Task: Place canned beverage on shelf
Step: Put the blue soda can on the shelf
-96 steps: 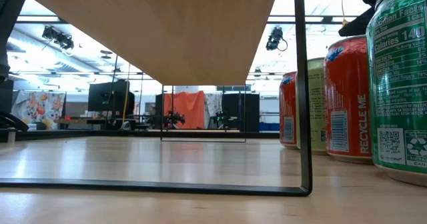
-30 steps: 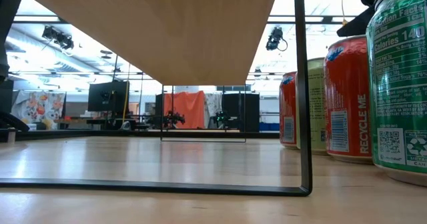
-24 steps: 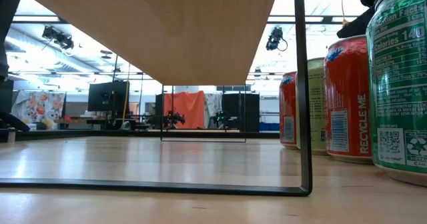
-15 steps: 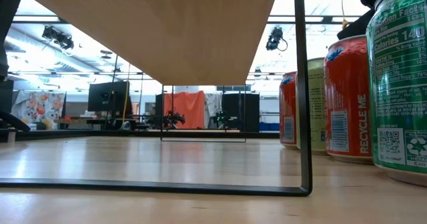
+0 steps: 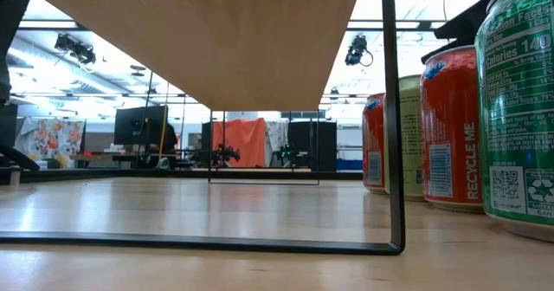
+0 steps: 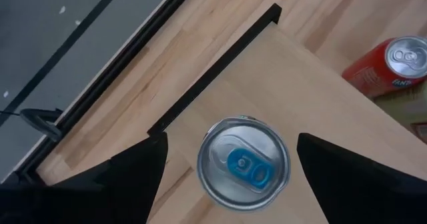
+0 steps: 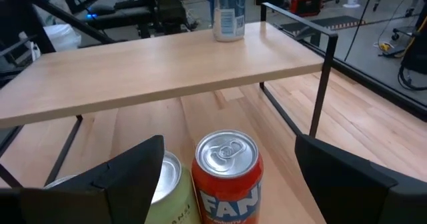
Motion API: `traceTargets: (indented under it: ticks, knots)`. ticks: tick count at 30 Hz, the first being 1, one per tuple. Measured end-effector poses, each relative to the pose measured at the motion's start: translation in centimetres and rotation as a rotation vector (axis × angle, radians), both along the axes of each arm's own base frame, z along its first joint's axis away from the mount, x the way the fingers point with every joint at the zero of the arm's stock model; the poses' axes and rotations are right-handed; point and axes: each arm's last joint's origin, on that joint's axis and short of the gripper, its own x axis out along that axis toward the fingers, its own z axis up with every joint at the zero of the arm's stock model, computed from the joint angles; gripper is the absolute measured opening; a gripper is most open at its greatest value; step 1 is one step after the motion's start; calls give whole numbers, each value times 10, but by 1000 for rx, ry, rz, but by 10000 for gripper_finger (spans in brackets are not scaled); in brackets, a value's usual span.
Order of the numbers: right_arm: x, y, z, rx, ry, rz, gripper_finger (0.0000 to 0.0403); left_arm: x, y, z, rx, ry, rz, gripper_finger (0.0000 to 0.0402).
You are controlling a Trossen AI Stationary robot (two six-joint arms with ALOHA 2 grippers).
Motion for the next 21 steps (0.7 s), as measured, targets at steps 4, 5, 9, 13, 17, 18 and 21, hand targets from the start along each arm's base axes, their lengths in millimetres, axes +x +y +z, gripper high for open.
traceTargets:
  ticks: [4, 5, 9, 13, 17, 18, 21]
  knots:
    - [1, -1, 1, 7, -7, 2, 348, 2, 5, -9, -29, 20, 52, 346]
    - [1, 0, 1, 10, -9, 8, 348, 2, 5, -11, -39, 20, 59, 346]
    - [1, 0, 2, 14, -11, 23, 348, 3, 6, -11, -63, 4, 70, 346]
    - [1, 0, 2, 11, -11, 24, 348, 2, 5, -11, -93, 4, 77, 346]
    - [1, 0, 2, 11, -11, 24, 348, 4, 5, -13, -113, 6, 77, 346]
    - [1, 0, 2, 11, -11, 25, 348, 5, 5, -14, -115, 10, 76, 346]
    - [1, 0, 2, 12, -14, 25, 348, 9, 4, -19, -136, 25, 68, 346]
